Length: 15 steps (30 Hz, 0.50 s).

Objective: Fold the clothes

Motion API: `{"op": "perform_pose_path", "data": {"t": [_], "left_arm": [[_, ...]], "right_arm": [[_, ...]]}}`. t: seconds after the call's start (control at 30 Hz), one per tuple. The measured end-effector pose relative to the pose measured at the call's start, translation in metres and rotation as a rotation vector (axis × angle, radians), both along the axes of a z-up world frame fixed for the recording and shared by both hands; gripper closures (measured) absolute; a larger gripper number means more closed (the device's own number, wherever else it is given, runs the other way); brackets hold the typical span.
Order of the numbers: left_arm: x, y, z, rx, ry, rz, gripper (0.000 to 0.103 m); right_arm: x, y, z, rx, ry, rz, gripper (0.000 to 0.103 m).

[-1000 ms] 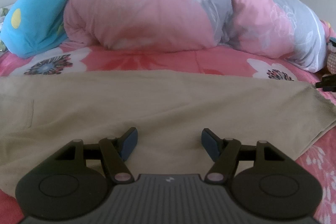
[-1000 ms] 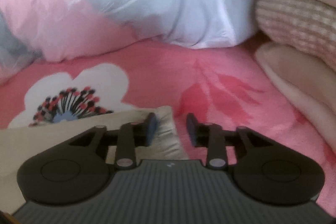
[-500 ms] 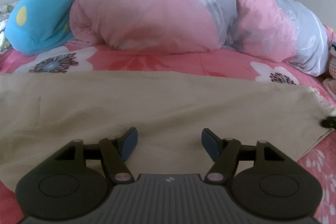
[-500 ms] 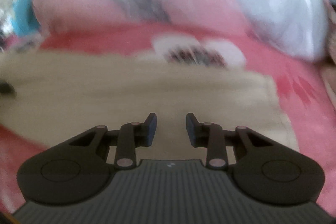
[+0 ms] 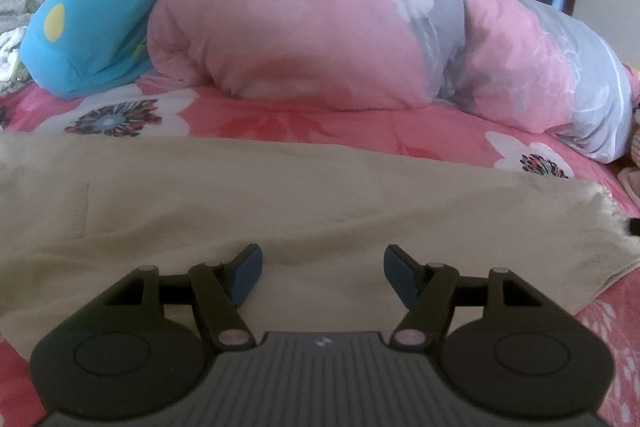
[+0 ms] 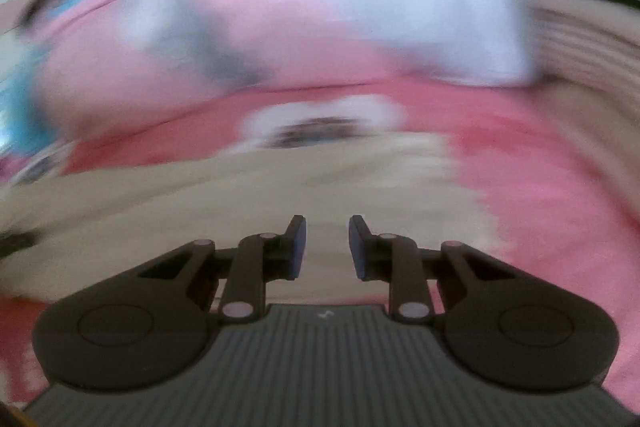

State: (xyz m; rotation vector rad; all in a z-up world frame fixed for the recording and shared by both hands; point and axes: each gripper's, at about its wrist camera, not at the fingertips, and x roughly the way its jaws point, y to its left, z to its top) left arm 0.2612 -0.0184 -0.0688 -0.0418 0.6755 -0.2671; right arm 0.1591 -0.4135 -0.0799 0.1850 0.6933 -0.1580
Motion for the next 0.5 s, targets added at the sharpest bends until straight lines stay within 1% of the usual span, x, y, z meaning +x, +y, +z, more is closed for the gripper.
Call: {"op": "perform_pose_path", "data": {"t": [0.17,0.2,0.23,0.27,0.37,0.4,0.43,0.5], "left_arm": [[-0.002,0.003,0.002,0.008,-0.004,0.01,0.034],[-0.001,0.004,0.002,0.004,-0.005,0.015,0.034],[-0.001,0.005,0.003,0.0,-0.006,0.02,0.034],[0.0,0.005,0.002,-0.003,-0.004,0.023,0.034],[-0.001,0.003,0.001,0.007,-0.007,0.026,0.034],[-0.002,0.002,0.001,0.011,-0.009,0.025,0.034],[-0.003,0.002,0.001,0.014,-0.011,0.024,0.034],[-0.003,0.004,0.002,0.011,-0.013,0.025,0.034]], "right_arm": [[0.035,0.061,-0.015,0.025,0.058,0.19,0.082],[0.029,0.064,-0.018,0.04,0.046,0.204,0.082],[0.013,0.059,-0.022,0.064,0.014,0.197,0.082],[0.0,0.055,-0.024,0.08,0.009,0.185,0.082],[-0.024,0.051,-0.02,0.097,0.043,0.145,0.082],[-0.029,0.051,-0.013,0.093,0.053,0.139,0.081],[-0.03,0.053,-0.005,0.086,0.042,0.141,0.08],[-0.021,0.056,0.012,0.062,-0.009,0.149,0.08]]}}
